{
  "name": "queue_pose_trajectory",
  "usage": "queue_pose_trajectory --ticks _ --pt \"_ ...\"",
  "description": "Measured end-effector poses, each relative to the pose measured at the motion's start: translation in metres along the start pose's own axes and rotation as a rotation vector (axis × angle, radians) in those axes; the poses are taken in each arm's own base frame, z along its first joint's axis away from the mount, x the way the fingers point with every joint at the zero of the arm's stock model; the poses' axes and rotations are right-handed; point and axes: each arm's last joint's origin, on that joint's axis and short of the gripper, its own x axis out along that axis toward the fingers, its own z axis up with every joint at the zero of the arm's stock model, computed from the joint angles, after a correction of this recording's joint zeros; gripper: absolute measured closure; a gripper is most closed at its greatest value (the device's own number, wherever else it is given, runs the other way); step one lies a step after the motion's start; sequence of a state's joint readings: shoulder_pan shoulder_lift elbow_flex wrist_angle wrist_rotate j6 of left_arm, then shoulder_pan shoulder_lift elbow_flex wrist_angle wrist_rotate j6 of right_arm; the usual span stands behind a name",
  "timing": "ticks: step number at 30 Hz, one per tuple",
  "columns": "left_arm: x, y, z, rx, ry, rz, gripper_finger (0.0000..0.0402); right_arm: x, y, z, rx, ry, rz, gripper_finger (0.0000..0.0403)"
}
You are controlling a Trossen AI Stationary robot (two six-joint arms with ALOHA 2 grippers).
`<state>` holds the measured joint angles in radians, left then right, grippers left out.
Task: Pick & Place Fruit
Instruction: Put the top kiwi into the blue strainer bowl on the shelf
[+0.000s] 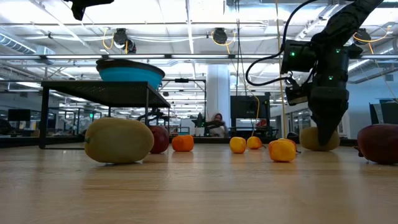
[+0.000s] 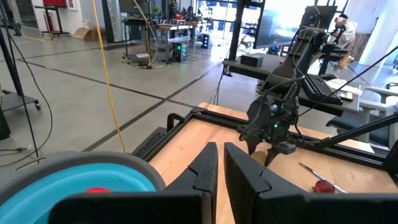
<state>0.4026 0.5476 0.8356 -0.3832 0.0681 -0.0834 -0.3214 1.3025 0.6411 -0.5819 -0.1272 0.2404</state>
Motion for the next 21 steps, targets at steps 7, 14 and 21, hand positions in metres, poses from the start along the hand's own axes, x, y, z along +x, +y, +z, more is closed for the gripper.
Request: queue_pose_trajectory --ticks 7,14,21 --pt "0.0 0.0 0.0 0.0 0.0 0.0 0.0376 0.0 0.001 0.003 0.029 -0.029 0.014 0.0207" --pt "0.003 0.0 0.002 -0.073 -0.017 -0.003 0.0376 -0.012 0.01 0.022 0.101 -0.117 0.135 0.0209" --pt "0.012 0.0 0.002 -0.096 -0.001 -0.012 0.0376 -0.057 0.029 0.058 0.092 -0.358 0.366 0.0199"
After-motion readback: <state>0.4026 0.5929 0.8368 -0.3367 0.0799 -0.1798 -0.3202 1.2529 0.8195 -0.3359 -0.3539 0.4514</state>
